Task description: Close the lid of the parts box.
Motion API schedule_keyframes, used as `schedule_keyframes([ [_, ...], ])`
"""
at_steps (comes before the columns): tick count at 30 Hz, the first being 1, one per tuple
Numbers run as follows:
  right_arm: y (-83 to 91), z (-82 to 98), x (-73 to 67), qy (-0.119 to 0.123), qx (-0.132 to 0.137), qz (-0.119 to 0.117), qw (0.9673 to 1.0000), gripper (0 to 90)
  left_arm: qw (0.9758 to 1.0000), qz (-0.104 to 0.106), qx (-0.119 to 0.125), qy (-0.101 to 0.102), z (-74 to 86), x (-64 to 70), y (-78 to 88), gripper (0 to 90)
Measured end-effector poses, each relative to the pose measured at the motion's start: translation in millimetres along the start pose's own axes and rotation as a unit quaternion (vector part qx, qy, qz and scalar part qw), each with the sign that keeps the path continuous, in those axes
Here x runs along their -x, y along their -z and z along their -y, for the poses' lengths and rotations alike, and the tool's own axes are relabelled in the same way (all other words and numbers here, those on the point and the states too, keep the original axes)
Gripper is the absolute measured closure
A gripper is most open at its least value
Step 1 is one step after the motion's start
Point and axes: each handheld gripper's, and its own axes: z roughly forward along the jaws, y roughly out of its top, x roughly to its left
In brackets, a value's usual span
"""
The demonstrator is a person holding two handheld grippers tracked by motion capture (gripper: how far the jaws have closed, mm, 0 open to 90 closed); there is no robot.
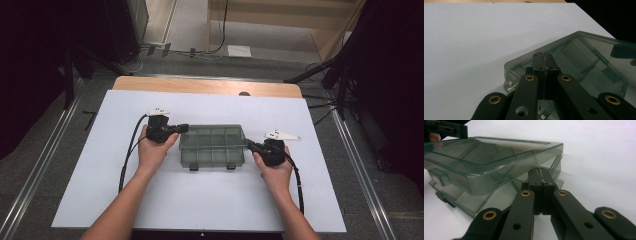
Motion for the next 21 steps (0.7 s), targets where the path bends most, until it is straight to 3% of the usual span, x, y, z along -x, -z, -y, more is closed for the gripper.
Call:
schedule_keyframes([
  [9,2.8,7.6,-2.8,0.009,-0.003,0.003,1.0000,90.0,1.0000,-0.004,-0.004,-0.002,2.7,1.5,-1.0,90.0],
  [21,7.0,21.8,-4.9,0.000,-0.006,0.009,0.9999,90.0,0.9997,-0.009,-0.022,-0.002,7.5,2.9,-6.9,90.0],
])
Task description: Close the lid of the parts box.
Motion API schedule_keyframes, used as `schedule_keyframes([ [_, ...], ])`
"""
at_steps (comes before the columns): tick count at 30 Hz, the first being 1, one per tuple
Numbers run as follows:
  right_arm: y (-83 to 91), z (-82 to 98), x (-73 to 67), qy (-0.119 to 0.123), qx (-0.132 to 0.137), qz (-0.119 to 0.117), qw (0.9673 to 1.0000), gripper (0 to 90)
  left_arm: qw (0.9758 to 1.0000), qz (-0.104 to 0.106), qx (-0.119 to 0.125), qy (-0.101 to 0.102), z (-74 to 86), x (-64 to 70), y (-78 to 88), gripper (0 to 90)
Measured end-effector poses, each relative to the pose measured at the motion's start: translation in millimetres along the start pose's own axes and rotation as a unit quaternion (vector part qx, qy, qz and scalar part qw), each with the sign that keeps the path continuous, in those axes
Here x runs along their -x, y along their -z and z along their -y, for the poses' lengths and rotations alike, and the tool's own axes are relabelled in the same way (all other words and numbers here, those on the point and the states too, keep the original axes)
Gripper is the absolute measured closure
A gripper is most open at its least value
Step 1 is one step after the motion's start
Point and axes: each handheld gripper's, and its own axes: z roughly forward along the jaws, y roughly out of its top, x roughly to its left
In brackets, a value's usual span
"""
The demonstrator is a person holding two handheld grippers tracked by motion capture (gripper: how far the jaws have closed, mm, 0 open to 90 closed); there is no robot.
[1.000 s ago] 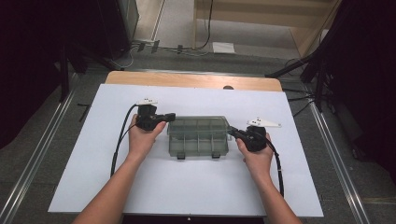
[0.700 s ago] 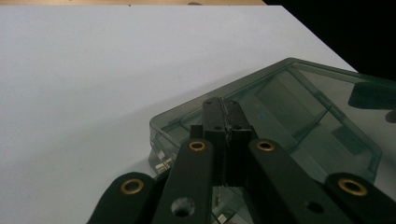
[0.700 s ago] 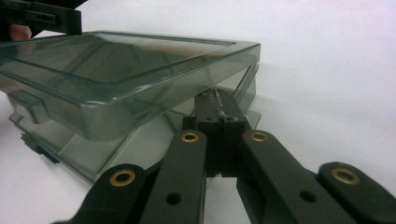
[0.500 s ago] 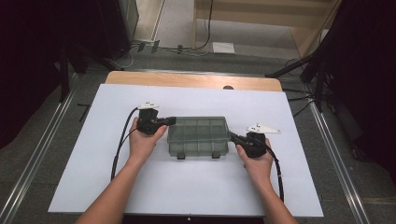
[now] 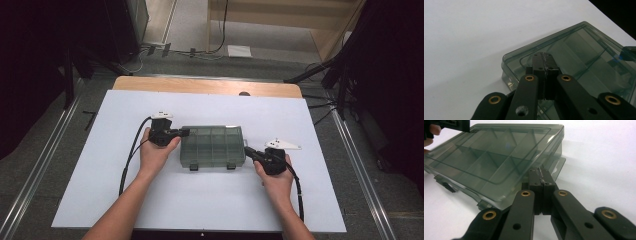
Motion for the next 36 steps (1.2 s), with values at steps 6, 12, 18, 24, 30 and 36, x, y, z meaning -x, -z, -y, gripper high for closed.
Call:
schedule_keyframes([
  [6,3.1,3.4,0.5,0.000,0.001,0.004,1.0000,90.0,1.0000,-0.005,-0.001,-0.003,0.7,0.6,-0.3,90.0],
  [12,9.9,0.0,-2.2,0.005,0.012,0.019,0.9997,90.0,1.0000,-0.007,-0.003,-0.003,1.2,1.2,-0.9,90.0],
  [18,13.5,-5.7,-12.3,0.020,0.028,-0.001,0.9994,90.0,1.0000,-0.006,0.001,-0.003,1.7,0.9,-1.2,90.0],
  [24,7.8,0.3,-16.4,0.029,0.015,-0.008,0.9994,90.0,1.0000,-0.005,0.001,-0.001,1.9,1.2,-1.8,90.0],
  [30,7.1,3.1,-16.3,0.033,0.022,-0.008,0.9992,90.0,1.0000,-0.008,0.003,-0.003,2.7,1.7,-1.4,90.0],
  [36,7.1,3.2,-15.6,0.035,0.022,-0.010,0.9991,90.0,0.9998,0.000,0.019,-0.011,7.5,6.5,4.6,75.3],
])
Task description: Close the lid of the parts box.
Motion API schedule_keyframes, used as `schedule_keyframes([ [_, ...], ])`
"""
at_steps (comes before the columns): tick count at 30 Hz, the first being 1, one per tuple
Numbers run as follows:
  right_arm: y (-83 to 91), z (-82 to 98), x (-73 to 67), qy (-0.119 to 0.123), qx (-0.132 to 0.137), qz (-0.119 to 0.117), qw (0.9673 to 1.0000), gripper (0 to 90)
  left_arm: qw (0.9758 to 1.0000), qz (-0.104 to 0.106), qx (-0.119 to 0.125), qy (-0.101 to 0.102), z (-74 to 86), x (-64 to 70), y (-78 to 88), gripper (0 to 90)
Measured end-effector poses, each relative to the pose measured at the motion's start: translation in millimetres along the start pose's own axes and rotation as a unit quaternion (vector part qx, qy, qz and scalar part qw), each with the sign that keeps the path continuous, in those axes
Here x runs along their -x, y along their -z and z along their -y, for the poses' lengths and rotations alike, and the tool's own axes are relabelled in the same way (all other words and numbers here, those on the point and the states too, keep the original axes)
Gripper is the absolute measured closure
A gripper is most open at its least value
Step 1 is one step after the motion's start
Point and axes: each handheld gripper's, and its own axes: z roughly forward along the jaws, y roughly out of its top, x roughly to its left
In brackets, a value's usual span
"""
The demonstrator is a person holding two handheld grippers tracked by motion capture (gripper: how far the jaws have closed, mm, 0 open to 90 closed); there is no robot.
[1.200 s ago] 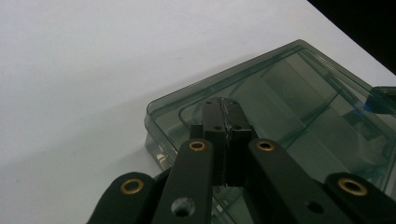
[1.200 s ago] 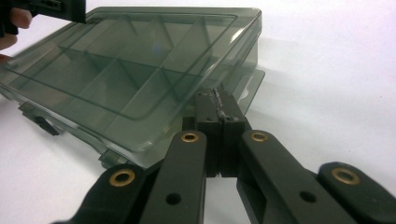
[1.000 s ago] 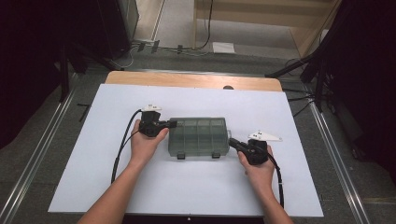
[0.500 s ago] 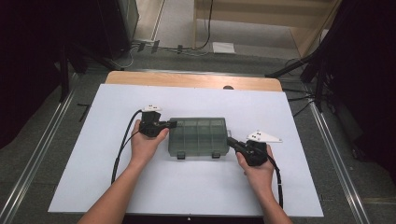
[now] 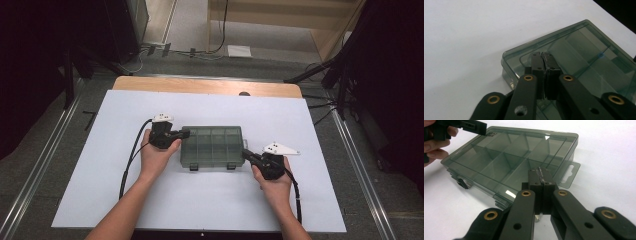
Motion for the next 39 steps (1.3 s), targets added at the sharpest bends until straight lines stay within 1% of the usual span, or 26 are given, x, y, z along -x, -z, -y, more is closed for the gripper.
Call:
schedule_keyframes([
  [1,0.0,0.1,0.1,0.001,0.001,0.001,1.0000,90.0,1.0000,-0.005,0.005,-0.003,1.5,0.9,2.2,70.7],
  [3,0.1,0.3,-0.1,0.004,0.001,0.002,1.0000,90.0,0.9999,-0.001,0.011,-0.006,5.0,1.4,6.7,58.4],
  [5,0.1,0.3,0.3,0.001,0.001,0.001,1.0000,90.0,0.9999,-0.006,0.014,-0.003,8.6,1.3,11.6,39.0],
  [7,0.1,0.5,0.8,-0.001,0.002,-0.001,1.0000,90.0,0.9996,-0.019,0.019,0.000,13.1,0.4,16.8,19.5],
  [8,0.1,0.5,0.6,-0.001,0.002,-0.001,1.0000,90.0,0.9995,-0.021,0.022,-0.001,15.4,-0.6,20.0,12.6],
  [9,0.1,0.5,0.3,0.001,0.001,0.001,1.0000,90.0,0.9994,-0.022,0.026,-0.002,17.8,-1.3,23.2,9.3],
  [11,0.2,0.4,0.2,0.001,0.001,0.001,1.0000,90.0,0.9995,-0.015,0.028,-0.003,23.1,-2.0,29.0,0.0],
  [12,0.2,0.4,0.3,0.002,0.001,0.001,1.0000,90.0,0.9994,-0.010,0.032,-0.006,26.1,-2.3,32.2,0.0],
  [14,0.1,0.5,0.7,0.000,0.002,-0.001,1.0000,90.0,0.9993,-0.015,0.034,-0.009,31.6,-1.9,38.3,0.0],
  [15,0.1,0.5,0.5,0.000,0.002,0.000,1.0000,90.0,0.9993,-0.013,0.033,-0.013,34.2,-2.7,41.4,0.0],
  [17,0.0,0.6,0.4,0.001,0.002,0.001,1.0000,90.0,0.9991,-0.021,0.037,-0.005,40.6,-4.3,46.8,0.0],
  [18,-0.2,0.8,0.6,0.001,0.003,0.000,1.0000,90.0,0.9991,-0.019,0.038,0.004,44.1,-5.3,49.0,0.0],
  [20,-0.1,1.0,1.0,0.001,0.004,-0.001,1.0000,90.0,0.9988,-0.033,0.036,0.009,52.1,-6.3,53.2,0.0],
  [22,-0.1,1.1,1.1,0.002,0.005,-0.001,1.0000,90.0,0.9988,-0.033,0.034,0.011,56.8,-6.3,56.8,0.0],
  [24,0.0,1.2,0.9,0.000,0.004,-0.001,1.0000,90.0,0.9988,-0.037,0.033,0.005,61.0,-4.1,61.6,0.0],
  [29,0.1,1.5,1.9,-0.004,0.004,-0.006,1.0000,90.0,0.9980,-0.046,0.040,-0.017,75.3,2.1,76.5,0.0],
  [31,0.1,1.8,2.3,-0.003,0.005,-0.008,1.0000,90.0,0.9980,-0.043,0.044,-0.015,79.4,0.5,84.7,0.0],
  [36,0.0,2.3,3.1,-0.005,0.007,-0.008,0.9999,90.0,0.9966,-0.057,0.060,-0.004,87.9,-4.9,106.8,0.0],
  [39,-0.1,2.3,3.0,-0.005,0.007,-0.007,0.9999,90.0,0.9958,-0.067,0.062,-0.007,92.6,-7.4,118.7,0.0],
])
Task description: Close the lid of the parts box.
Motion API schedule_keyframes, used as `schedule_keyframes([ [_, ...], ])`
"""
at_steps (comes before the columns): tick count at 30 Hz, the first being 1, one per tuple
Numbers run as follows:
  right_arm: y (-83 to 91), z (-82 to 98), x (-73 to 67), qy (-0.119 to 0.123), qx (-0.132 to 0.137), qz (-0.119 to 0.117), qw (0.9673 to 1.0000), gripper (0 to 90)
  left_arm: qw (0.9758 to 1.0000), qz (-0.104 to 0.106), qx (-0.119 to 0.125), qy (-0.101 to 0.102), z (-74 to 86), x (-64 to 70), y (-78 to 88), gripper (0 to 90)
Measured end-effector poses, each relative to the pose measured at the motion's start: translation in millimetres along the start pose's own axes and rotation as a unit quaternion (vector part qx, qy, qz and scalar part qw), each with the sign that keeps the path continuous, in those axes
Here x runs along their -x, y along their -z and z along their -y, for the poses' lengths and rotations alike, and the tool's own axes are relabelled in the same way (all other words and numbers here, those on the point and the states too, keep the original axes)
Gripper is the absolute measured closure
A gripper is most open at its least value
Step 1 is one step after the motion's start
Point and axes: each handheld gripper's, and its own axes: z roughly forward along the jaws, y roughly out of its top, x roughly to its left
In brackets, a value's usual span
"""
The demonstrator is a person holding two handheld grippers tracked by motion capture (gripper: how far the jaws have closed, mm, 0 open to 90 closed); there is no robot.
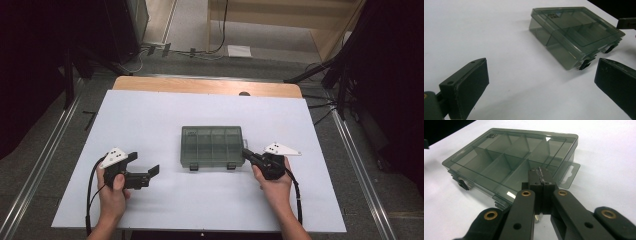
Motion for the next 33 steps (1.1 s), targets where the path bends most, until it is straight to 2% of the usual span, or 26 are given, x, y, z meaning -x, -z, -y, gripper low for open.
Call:
schedule_keyframes([
  [3,0.4,-0.4,1.3,-0.001,0.000,-0.004,1.0000,90.0,1.0000,-0.007,0.002,-0.001,4.0,-3.5,9.1,0.0],
  [4,1.6,-0.2,1.9,0.002,0.000,-0.006,1.0000,83.8,1.0000,-0.008,0.003,0.003,5.2,-4.5,11.3,0.0],
  [7,5.4,2.8,5.5,0.010,0.000,-0.016,0.9998,57.5,0.9999,-0.012,0.004,0.006,8.2,-9.1,16.7,0.0],
  [10,12.8,6.4,5.2,0.032,0.010,-0.025,0.9991,19.7,0.9998,-0.016,0.004,0.008,9.7,-12.3,21.2,0.0],
  [11,16.1,6.9,4.5,0.039,0.013,-0.027,0.9988,11.2,0.9998,-0.017,0.004,0.009,10.3,-13.1,22.3,0.0],
  [13,23.8,8.8,3.5,0.051,0.020,-0.033,0.9980,1.6,0.9998,-0.019,0.004,0.010,11.5,-14.3,24.1,0.0],
  [15,30.4,10.6,5.2,0.049,0.026,-0.035,0.9978,0.0,0.9997,-0.022,0.004,0.012,12.3,-14.8,25.4,0.0],
  [26,67.3,27.4,19.5,0.030,0.038,0.009,0.9988,0.0,0.9997,-0.024,0.003,0.009,13.2,-16.9,28.4,0.0],
  [33,90.8,37.6,27.8,0.028,0.041,0.025,0.9985,0.0,0.9997,-0.022,0.000,0.010,13.5,-16.5,28.4,0.0],
])
